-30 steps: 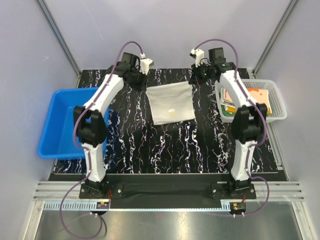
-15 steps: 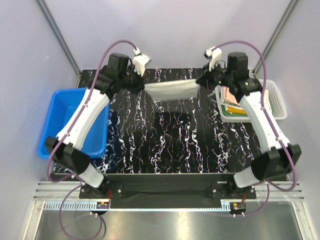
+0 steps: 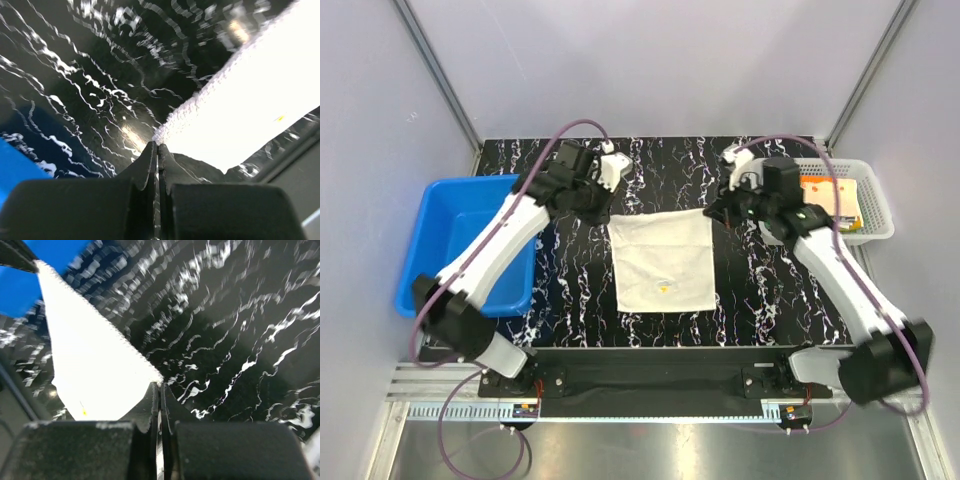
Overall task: Fold and stack the towels
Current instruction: Fold the towel
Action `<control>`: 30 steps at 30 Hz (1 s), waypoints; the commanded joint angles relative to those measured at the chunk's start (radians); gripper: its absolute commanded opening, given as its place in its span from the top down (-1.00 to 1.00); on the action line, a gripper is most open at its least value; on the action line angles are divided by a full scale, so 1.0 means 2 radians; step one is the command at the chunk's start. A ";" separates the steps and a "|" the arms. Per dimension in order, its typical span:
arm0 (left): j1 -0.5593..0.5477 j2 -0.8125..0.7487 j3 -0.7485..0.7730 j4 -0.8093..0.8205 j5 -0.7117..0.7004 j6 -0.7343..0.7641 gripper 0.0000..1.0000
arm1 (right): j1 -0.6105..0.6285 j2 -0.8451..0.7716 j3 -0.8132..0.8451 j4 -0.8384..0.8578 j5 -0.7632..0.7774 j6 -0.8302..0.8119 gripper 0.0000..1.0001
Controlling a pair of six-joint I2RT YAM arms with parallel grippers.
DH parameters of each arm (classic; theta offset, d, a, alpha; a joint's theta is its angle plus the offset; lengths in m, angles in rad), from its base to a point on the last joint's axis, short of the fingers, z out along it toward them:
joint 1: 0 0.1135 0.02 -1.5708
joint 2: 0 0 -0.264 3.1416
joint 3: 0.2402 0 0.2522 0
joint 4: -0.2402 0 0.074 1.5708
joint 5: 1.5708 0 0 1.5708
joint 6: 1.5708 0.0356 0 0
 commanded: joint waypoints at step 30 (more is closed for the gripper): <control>0.079 0.291 0.150 0.052 0.033 0.076 1.00 | -0.053 0.307 0.060 0.150 -0.053 -0.210 1.00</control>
